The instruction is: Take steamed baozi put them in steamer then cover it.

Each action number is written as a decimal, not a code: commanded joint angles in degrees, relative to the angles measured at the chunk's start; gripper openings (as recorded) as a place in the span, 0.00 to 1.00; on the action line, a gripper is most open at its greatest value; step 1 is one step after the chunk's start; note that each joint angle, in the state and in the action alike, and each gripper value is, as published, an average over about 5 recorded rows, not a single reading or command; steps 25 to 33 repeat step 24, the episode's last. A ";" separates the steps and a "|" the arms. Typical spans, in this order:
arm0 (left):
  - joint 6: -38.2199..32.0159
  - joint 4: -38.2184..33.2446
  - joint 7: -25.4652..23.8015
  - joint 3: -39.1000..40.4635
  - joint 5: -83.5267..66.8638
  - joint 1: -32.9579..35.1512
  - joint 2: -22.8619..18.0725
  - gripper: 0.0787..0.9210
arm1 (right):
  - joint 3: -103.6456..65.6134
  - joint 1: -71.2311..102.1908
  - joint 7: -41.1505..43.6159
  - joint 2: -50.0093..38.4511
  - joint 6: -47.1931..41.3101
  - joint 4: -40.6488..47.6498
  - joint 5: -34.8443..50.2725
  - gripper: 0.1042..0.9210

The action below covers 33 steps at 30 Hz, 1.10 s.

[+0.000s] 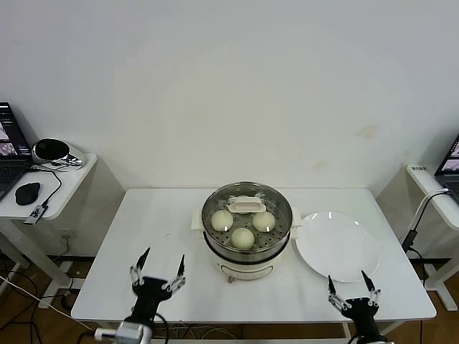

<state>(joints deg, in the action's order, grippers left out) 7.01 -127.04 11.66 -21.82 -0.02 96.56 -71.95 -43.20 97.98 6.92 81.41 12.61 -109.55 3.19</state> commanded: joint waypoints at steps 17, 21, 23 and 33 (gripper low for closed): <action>-8.81 6.07 -1.07 -5.50 -12.09 11.58 -4.70 0.88 | 7.26 5.89 2.43 -4.26 -6.10 -4.83 6.90 0.88; -8.66 6.43 -1.39 -5.26 -12.01 11.42 -4.80 0.88 | 7.27 6.09 2.27 -4.27 -5.96 -4.79 6.89 0.88; -8.66 6.56 -1.41 -5.20 -11.97 11.43 -4.79 0.88 | 7.26 6.16 2.22 -4.26 -5.87 -4.77 6.87 0.88; -8.67 6.61 -1.40 -5.19 -11.94 11.43 -4.79 0.88 | 7.26 6.20 2.21 -4.26 -5.83 -4.77 6.86 0.88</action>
